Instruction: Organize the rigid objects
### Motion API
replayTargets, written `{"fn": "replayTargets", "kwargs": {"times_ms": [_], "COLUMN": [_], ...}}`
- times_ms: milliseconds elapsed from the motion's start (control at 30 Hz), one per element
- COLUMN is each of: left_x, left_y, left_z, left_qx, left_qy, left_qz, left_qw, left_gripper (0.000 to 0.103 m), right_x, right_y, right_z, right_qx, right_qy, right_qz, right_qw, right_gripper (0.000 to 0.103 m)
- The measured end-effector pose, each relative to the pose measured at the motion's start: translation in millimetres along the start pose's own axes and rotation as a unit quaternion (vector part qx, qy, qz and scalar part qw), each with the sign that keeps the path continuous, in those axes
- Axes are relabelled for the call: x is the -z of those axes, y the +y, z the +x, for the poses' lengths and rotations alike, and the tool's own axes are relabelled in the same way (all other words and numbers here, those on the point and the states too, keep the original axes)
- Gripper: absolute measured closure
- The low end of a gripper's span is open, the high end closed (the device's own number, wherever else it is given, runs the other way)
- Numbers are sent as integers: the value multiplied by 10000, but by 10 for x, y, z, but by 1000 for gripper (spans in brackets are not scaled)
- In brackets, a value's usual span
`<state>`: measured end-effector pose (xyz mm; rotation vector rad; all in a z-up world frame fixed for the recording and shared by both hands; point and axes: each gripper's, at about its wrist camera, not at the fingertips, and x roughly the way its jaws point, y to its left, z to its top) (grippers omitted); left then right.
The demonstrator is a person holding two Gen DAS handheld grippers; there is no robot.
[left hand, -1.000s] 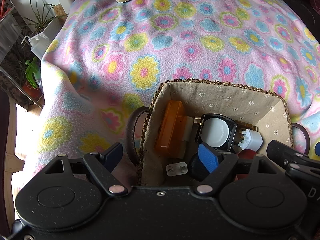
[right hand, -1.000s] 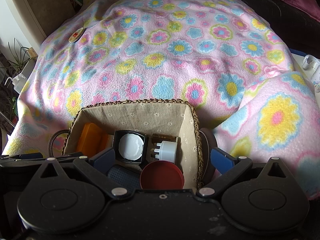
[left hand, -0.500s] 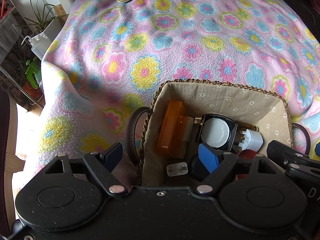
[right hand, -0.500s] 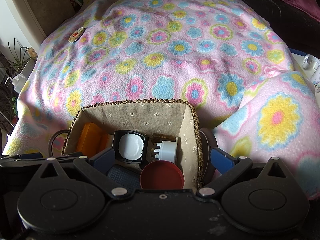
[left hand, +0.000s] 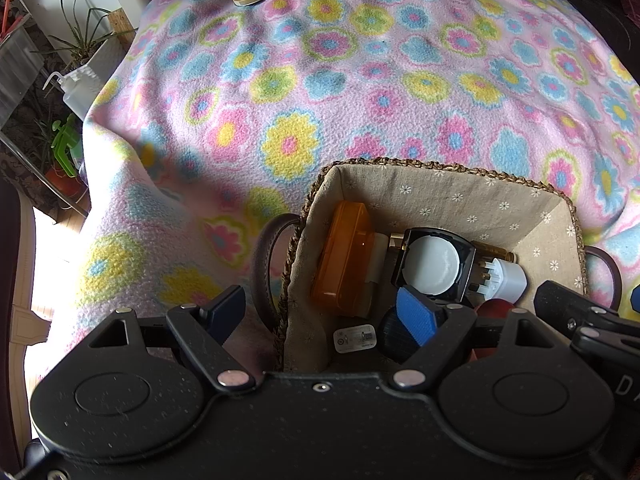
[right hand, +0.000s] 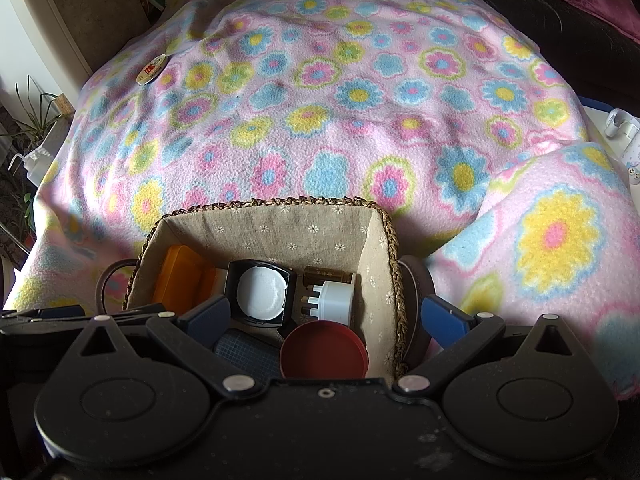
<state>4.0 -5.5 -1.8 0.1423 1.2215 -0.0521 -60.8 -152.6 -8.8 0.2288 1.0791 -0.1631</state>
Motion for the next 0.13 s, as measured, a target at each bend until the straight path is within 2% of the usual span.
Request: {"fn": "replayTargets", "kwargs": {"times_ms": [133], "left_x": [-1], "left_y": [-1], "left_z": [0], "left_qx": [5], "left_qy": [3], "left_qz": [-4], "left_qw": [10000], "left_gripper": [23], "right_x": [-1], "right_y": [2], "right_z": [0], "right_qx": [-1], "right_qy": [-1], "right_qz": [0], "right_qw": [10000], "right_gripper": [0]}}
